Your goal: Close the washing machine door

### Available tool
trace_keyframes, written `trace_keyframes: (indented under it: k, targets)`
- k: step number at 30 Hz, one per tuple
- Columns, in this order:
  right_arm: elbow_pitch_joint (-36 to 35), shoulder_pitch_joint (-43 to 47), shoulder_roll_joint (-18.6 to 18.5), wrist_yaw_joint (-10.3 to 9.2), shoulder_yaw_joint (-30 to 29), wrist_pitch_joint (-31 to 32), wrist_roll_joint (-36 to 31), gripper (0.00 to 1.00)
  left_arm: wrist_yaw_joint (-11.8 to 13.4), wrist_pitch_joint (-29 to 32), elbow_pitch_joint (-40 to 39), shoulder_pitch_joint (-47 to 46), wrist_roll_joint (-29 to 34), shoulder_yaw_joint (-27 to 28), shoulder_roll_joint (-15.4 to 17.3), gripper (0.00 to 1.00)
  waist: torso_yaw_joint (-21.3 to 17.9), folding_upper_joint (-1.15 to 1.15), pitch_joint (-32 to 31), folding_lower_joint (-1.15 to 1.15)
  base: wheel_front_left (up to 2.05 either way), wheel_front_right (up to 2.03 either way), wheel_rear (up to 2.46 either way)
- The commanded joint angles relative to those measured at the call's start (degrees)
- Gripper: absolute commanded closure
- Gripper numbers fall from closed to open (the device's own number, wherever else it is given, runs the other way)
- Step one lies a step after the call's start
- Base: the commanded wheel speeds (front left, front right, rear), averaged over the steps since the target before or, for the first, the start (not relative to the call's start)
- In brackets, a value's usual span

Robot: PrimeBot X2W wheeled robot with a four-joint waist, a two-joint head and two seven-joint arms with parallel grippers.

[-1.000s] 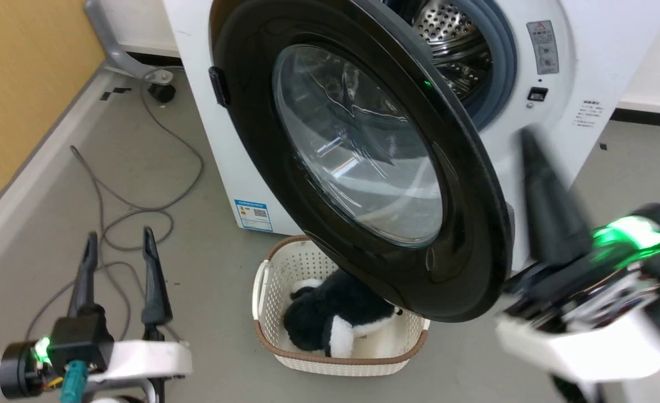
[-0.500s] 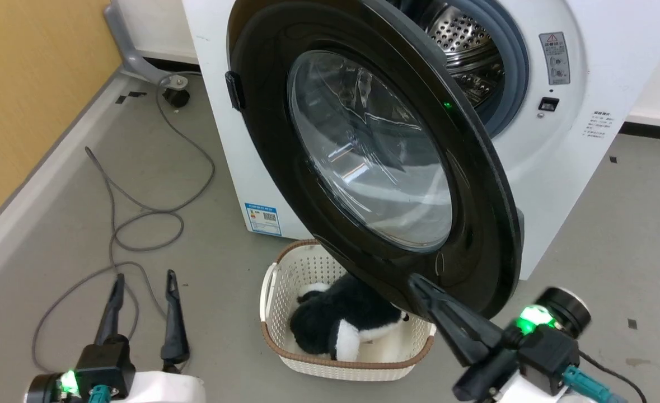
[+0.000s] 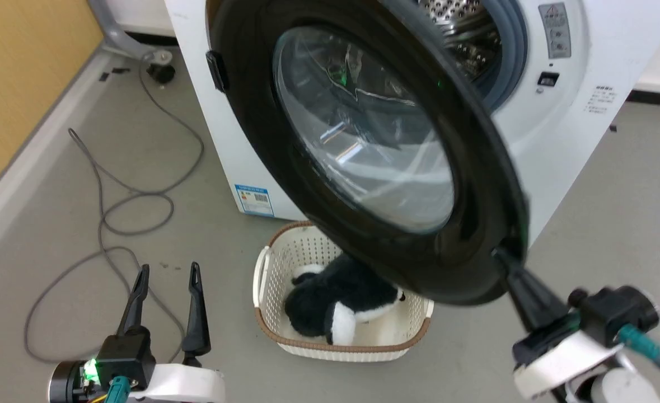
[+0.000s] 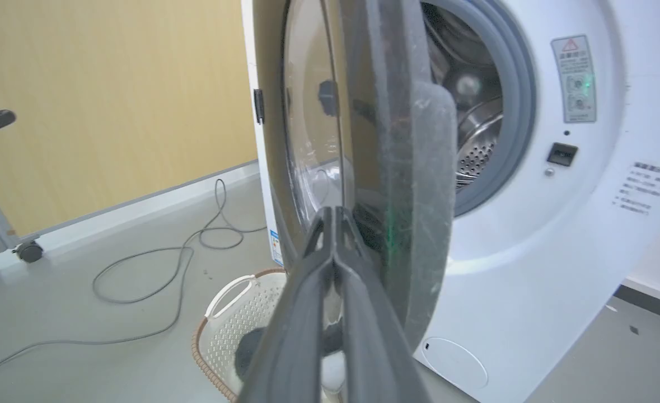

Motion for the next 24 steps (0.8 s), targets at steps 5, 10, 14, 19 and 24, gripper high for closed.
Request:
trace_keyframes:
  k: [5,10,14,19,24]
  targets:
    - [3.97,-4.95,1.31,-0.12,-5.32,-0.24,-0.44,1.0,-1.29,-0.25,0.0,-2.19,1.17,0.83,-1.44,0.0,-0.17,0.0,2.97,0.0,0.0,0.0,0.0]
    - [7.73,-10.95,1.6,-0.12,-10.45,-0.24,-1.36,1.0,-2.22,-0.25,-0.41,-4.06,1.92,1.35,-2.58,0.0,-0.02,0.0,6.43,0.0,0.0,0.0,0.0]
    - [11.0,-16.84,1.3,-0.12,-13.57,-0.24,-2.2,1.0,-2.8,-0.25,-1.19,-5.78,2.61,1.44,-3.29,0.0,0.29,0.0,9.45,0.0,0.0,0.0,0.0]
    - [15.63,-23.78,0.2,-0.12,-16.55,-0.24,-3.52,1.0,-3.37,-0.25,-1.47,-7.89,3.08,1.35,-3.98,0.0,1.03,0.0,12.53,0.0,0.0,0.0,0.0]
    - [19.74,-29.55,-0.61,-0.12,-18.37,-0.24,-4.81,1.0,-3.7,-0.25,-1.46,-9.3,3.28,1.44,-4.4,0.0,1.77,0.0,14.68,0.0,0.0,0.0,0.0]
